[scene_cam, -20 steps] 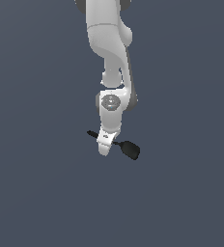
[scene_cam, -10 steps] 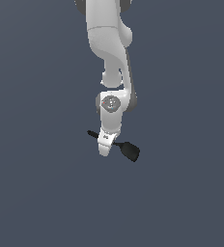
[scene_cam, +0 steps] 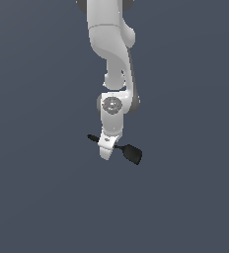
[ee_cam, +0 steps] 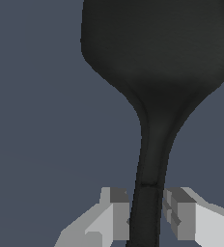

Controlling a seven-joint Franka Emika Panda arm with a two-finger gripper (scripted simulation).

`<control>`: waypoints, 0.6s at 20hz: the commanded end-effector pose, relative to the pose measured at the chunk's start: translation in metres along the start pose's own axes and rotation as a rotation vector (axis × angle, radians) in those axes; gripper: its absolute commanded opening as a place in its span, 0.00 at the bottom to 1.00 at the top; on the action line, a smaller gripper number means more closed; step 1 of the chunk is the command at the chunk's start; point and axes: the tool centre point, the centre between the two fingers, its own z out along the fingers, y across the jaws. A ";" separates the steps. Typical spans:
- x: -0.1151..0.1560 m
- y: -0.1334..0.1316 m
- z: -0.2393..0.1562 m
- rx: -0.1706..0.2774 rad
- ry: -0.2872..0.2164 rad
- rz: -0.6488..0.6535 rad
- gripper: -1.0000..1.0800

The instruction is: Pick up the object and move it to a goal position.

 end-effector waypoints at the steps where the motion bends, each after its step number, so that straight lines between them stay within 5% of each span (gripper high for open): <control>1: -0.005 0.005 -0.010 -0.003 0.001 0.001 0.00; 12: -0.035 0.034 -0.069 -0.003 0.002 0.001 0.00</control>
